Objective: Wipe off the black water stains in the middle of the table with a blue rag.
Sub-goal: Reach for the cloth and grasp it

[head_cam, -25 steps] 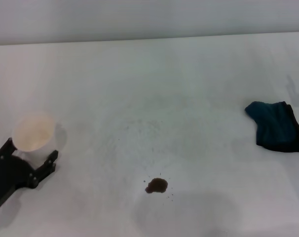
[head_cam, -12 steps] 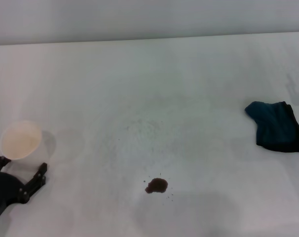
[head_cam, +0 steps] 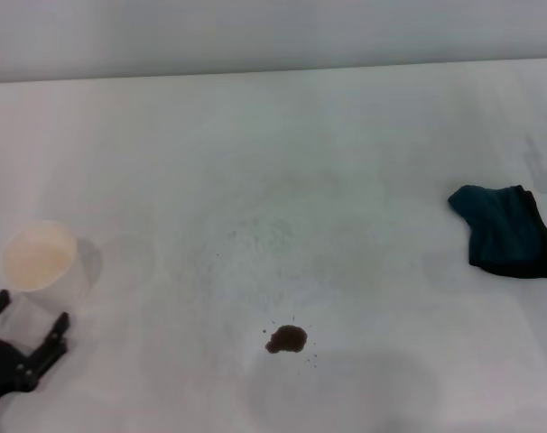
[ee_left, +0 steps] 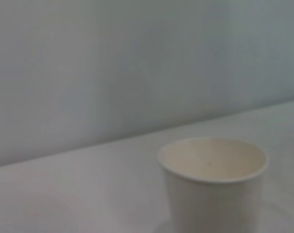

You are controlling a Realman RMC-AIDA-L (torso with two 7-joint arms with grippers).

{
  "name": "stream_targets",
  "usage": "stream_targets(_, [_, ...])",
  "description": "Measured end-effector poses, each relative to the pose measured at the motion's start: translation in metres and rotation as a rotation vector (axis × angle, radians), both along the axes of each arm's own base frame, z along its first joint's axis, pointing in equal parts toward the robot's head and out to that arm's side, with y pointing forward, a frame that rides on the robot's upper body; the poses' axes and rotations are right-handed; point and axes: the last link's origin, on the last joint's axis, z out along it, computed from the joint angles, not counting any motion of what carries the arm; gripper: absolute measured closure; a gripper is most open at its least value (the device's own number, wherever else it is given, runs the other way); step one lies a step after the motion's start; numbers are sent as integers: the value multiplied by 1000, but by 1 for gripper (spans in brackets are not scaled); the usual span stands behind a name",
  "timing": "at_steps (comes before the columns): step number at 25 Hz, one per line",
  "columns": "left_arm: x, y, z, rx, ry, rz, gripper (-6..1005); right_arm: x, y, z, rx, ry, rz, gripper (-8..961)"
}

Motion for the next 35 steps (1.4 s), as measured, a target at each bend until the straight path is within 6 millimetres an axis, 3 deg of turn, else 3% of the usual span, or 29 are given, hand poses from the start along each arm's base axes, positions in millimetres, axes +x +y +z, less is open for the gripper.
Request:
stream_targets(11, [-24, -48, 33, 230, 29, 106, 160, 0, -3, 2, 7, 7, 8, 426])
stream_targets(16, [-33, -55, 50, 349, 29, 175, 161, -3, -3, 2, 7, 72, 31, 426])
stream_targets(21, [-38, -48, 64, 426, 32, 202, 163, -12, 2, -1, -65, 280, 76, 427])
stream_targets(26, [-35, -31, 67, 446, 25, 184, 164, -17, 23, 11, -250, 536, 47, 427])
stream_targets(35, [-27, -5, 66, 438, 24, 141, 164, -55, 61, 36, -640, 647, -64, 428])
